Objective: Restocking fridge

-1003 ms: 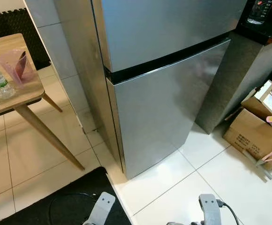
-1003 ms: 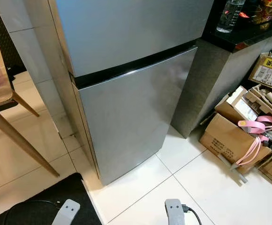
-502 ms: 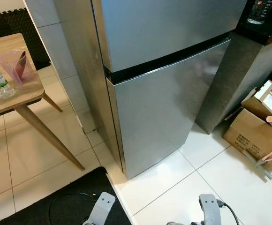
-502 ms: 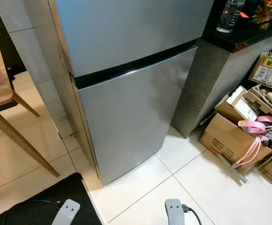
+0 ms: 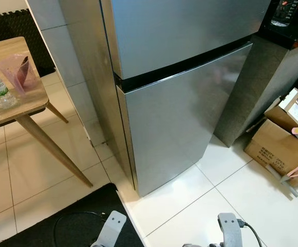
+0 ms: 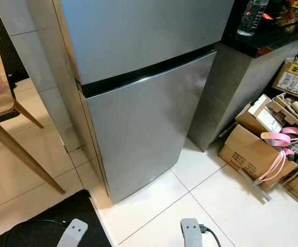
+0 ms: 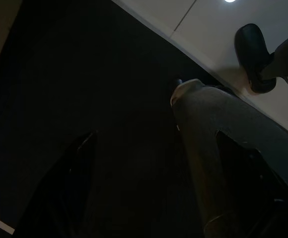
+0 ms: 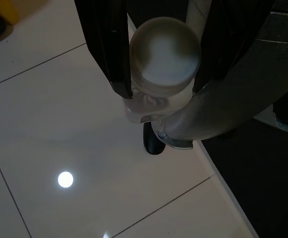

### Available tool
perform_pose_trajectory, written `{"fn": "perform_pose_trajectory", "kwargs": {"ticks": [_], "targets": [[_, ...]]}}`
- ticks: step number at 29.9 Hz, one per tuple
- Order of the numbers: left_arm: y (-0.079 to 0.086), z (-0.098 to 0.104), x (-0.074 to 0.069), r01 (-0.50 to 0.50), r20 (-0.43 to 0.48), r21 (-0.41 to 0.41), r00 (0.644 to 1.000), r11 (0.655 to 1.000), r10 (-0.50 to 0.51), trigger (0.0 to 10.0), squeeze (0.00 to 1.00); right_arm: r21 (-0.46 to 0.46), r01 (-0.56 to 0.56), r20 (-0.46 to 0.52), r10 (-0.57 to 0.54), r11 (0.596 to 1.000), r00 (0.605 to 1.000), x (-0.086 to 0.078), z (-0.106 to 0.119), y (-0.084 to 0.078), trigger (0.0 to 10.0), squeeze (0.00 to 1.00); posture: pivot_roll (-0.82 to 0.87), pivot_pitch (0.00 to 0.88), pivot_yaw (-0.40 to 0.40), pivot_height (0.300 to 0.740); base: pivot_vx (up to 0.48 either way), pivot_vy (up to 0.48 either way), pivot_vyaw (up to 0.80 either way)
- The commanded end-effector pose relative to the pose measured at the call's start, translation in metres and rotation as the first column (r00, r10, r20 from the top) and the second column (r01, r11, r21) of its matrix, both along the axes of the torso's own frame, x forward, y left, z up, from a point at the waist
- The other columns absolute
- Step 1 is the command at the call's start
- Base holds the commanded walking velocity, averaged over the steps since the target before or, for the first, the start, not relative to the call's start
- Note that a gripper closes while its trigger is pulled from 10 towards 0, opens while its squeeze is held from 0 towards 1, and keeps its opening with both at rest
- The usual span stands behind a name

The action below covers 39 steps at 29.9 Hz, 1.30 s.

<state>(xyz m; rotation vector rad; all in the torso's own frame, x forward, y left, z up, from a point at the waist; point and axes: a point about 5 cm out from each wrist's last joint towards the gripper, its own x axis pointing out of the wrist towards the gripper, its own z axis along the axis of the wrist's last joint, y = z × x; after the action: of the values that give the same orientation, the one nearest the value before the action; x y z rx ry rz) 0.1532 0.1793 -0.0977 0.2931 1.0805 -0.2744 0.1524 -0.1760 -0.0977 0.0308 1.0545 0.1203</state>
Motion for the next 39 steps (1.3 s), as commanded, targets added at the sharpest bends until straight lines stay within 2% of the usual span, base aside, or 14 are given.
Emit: {"fn": "perform_pose_trajectory", "kwargs": {"ticks": [1, 39], "targets": [[-0.0034, -0.0046, -0.0106, 0.017, -0.048, -0.003, 0.999, 1.0, -0.017, 10.0, 0.0, 0.012, -0.008, -0.026, 0.008, 1.0, 1.0, -0.0057, -0.0027, 0.0043, 10.0, 0.0, -0.02, 0.054, -0.012, 0.74, 0.0, 0.0, 0.0], [-0.0027, -0.0042, -0.0097, 0.004, -0.044, -0.007, 0.999, 1.0, -0.005, 10.0, 0.0, 0.019, 0.007, -0.023, -0.007, 1.0, 1.0, -0.0052, -0.0025, 0.0044, 10.0, 0.0, -0.02, 0.07, -0.013, 0.74, 0.0, 0.0, 0.0]]}}
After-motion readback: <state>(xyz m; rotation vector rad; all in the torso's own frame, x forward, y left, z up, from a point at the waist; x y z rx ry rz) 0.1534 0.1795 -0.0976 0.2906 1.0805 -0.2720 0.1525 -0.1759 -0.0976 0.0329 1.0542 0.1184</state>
